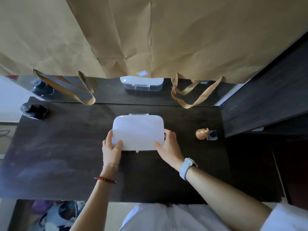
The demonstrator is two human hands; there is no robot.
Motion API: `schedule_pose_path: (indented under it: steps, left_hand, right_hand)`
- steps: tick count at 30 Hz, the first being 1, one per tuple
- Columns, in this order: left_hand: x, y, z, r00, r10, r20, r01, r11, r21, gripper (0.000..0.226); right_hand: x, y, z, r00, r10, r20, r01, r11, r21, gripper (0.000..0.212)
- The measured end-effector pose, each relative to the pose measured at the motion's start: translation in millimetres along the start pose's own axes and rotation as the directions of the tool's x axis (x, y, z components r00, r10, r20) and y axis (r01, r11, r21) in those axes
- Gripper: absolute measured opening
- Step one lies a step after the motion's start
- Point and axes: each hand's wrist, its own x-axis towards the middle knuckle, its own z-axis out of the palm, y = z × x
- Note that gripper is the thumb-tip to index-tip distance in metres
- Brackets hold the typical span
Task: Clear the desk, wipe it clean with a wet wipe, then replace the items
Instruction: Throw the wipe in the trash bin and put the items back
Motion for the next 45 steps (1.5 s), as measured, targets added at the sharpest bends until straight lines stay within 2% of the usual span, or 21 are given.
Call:
schedule_pose_path:
  steps: [3,7,9,13,17,25,27,29,32,35,38,41,45]
  left_hand:
    - [-7.1,-4.3,-2.1,0.999,-0.021,-0.037,0.02,1.0,-0.009,0.069]
    - [-14.2,-13.3,-7.7,0.991,-0.027,-0.128,0.034,0.998,0.052,0.072]
    - [-21.6,-16.5,-12.1,0.985,-0.014,-0.172,0.03,0.996,0.088,0.073]
    - [-30.6,-29.2,-26.4,0.972,-0.025,-0.233,0.053,0.992,0.111,0.072]
    - [-28.6,-39.3,-34.9,0.96,-0.041,-0.277,0.078,0.989,0.124,0.054]
    - [-34.6,-35.8,-31.6,0.94,-0.027,-0.34,0.115,0.964,0.241,0.055]
    - [-40.5,-28.5,-25.1,0.914,0.011,-0.405,0.117,0.95,0.289,0.055]
    - [-48.5,-17.4,-14.7,0.894,0.128,-0.43,0.045,0.928,0.369,0.063]
    - [-59.9,3.9,17.8,0.885,0.333,-0.324,-0.129,0.847,0.516,0.067]
    - [-75.3,28.5,64.9,0.885,0.444,-0.142,-0.296,0.77,0.566,0.063]
    - [-98.7,52.3,120.0,0.859,0.511,0.044,-0.455,0.72,0.524,0.058]
    - [-124.2,78.5,178.2,0.792,0.584,0.18,-0.597,0.676,0.432,0.057]
    - [-155.4,120.3,243.6,0.69,0.673,0.267,-0.724,0.629,0.284,0.059]
  right_hand:
    - [-13.7,4.9,8.4,1.0,-0.022,0.007,0.022,1.0,0.01,0.056]
    - [-25.0,7.4,17.7,0.988,-0.001,0.153,0.006,0.999,-0.031,0.088]
    - [-29.4,7.3,24.0,0.978,0.006,0.207,0.009,0.997,-0.073,0.095]
    - [-33.3,2.4,36.1,0.964,-0.012,0.265,0.035,0.996,-0.085,0.095]
    - [-37.2,-3.2,47.6,0.963,-0.054,0.263,0.076,0.995,-0.072,0.095]
    - [-34.7,4.1,47.4,0.951,-0.076,0.3,0.101,0.993,-0.069,0.095]
    - [-33.1,7.5,39.1,0.955,-0.103,0.278,0.13,0.988,-0.081,0.092]
    - [-33.8,13.1,24.4,0.961,-0.155,0.229,0.179,0.98,-0.089,0.083]
    - [-39.6,33.2,-8.7,0.96,-0.24,0.143,0.249,0.967,-0.049,0.066]
    - [-48.5,62.1,-52.4,0.955,-0.295,0.035,0.295,0.955,0.003,0.051]
    - [-60.1,95.7,-102.7,0.945,-0.321,-0.068,0.322,0.947,0.002,0.041]
    - [-71.0,132.3,-157.6,0.919,-0.326,-0.222,0.328,0.944,-0.027,0.033]
    - [-72.2,161.0,-227.8,0.812,-0.35,-0.467,0.338,0.935,-0.112,0.028]
